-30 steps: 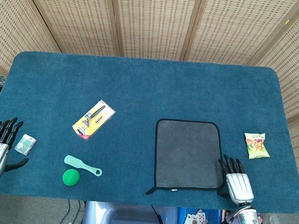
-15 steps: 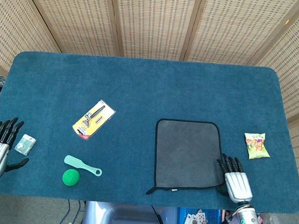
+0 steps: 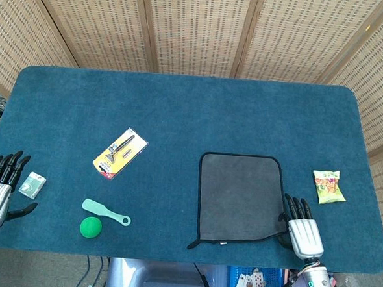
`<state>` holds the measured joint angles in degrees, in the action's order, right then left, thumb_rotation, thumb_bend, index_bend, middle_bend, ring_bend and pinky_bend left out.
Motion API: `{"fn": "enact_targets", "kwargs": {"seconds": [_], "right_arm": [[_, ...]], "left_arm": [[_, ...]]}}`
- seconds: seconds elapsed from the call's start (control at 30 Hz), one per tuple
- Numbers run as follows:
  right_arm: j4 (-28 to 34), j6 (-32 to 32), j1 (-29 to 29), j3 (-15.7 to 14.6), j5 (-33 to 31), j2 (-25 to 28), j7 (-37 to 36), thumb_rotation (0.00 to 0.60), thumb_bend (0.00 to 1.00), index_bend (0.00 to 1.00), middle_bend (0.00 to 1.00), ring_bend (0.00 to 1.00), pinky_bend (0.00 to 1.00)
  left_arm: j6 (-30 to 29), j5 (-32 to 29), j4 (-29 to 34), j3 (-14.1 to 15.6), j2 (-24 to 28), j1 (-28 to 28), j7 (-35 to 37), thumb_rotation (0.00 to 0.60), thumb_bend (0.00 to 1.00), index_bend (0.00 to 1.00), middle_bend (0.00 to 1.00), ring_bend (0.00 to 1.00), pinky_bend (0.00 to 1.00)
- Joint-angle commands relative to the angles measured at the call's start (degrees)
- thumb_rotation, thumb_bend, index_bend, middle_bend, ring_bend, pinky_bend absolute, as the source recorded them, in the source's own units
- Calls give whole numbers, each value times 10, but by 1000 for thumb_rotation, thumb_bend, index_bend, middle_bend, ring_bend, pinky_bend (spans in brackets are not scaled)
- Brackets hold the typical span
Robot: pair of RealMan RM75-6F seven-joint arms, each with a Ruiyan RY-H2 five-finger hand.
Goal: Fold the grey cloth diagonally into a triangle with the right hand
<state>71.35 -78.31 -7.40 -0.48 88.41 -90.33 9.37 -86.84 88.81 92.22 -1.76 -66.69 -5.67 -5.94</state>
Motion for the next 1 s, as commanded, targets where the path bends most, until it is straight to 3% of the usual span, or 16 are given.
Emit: {"fn": "enact_targets", "kwargs": {"seconds": [0.03,0.37,0.6,1.0], "right_arm": [[-3,0,0,0,0,-2,-1,600,345,468,54,0,0],[-16,9,-7,4,-5,-11,-6,600,352,475,45,0,0],[-16,10,-11,8,-6,-13,-6,600,474,506,47,0,0],[-17,10,-10,7,-9,-11,-12,600,547,544,54,0,0]], "left_arm": [[0,0,0,0,0,0,0,600,56,0,0,0,0],[1,-2,0,0,0,0,-1,600,55,0,0,0,0],[1,-3,-1,-1,1,0,2,600,55,0,0,0,0],[1,-2,0,-1,1,0,2,600,55,0,0,0,0]]}}
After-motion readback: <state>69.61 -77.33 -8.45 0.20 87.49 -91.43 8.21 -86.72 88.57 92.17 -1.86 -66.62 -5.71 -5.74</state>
